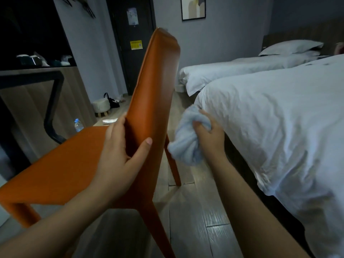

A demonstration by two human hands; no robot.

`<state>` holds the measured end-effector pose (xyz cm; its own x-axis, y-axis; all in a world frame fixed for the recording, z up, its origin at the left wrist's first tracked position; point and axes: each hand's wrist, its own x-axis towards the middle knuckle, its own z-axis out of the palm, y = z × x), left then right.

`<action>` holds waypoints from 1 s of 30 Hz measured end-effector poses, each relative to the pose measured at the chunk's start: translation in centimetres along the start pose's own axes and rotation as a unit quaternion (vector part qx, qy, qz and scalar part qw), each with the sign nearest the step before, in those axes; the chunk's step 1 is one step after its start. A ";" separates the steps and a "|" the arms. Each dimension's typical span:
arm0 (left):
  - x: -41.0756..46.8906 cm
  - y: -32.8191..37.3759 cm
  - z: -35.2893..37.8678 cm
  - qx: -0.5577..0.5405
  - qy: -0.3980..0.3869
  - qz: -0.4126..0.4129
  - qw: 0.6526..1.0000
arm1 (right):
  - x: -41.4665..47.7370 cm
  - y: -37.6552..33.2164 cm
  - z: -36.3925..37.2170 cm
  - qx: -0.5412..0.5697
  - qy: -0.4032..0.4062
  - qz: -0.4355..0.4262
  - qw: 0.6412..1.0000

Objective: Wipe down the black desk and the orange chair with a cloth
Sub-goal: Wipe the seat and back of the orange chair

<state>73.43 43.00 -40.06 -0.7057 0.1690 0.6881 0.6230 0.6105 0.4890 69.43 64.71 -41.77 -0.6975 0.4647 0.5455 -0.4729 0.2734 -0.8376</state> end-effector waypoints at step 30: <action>5.0 1.7 2.2 0.063 0.135 0.082 0.985 | 2.8 7.7 8.8 0.121 -0.109 0.179 0.970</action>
<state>70.23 46.62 -36.94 -0.4735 0.0715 0.8779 0.6623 0.6859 0.3014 59.04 60.69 -46.45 -0.9256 0.2962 0.2356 -0.2731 -0.0918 -0.9576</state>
